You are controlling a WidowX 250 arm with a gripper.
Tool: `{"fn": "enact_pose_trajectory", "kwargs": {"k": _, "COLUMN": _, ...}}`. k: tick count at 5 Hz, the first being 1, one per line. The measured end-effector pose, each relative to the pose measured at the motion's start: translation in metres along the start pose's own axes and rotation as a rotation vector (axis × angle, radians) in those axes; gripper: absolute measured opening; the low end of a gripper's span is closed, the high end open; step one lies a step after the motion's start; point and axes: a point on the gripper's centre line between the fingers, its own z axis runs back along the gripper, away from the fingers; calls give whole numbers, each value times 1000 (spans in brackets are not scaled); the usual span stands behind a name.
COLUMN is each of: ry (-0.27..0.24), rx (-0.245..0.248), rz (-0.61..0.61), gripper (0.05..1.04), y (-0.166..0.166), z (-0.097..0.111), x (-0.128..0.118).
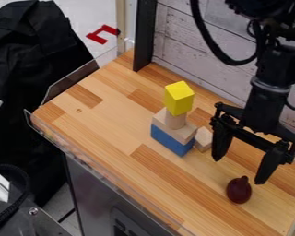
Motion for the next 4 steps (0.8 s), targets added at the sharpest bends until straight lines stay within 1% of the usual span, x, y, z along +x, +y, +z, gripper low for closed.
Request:
{"fn": "enact_pose_trajectory", "kwargs": {"k": 1, "ry": 33, "rx": 11, "rz": 6, "gripper": 999, "y": 2, "z": -10, "x": -1}}
{"fn": "enact_pose_trajectory", "kwargs": {"k": 2, "ry": 22, "rx": 70, "rz": 1, "gripper": 999, "y": 1, "z": -6, "x": 0}}
{"fn": "enact_pose_trajectory", "kwargs": {"k": 3, "ry": -59, "rx": 89, "rz": -20, "gripper": 999, "y": -9, "z": 17, "x": -5}}
{"fn": "enact_pose_trajectory", "kwargs": {"k": 4, "ry": -154, "rx": 85, "rz": -2, "gripper": 999, "y": -6, "z": 44, "x": -14}}
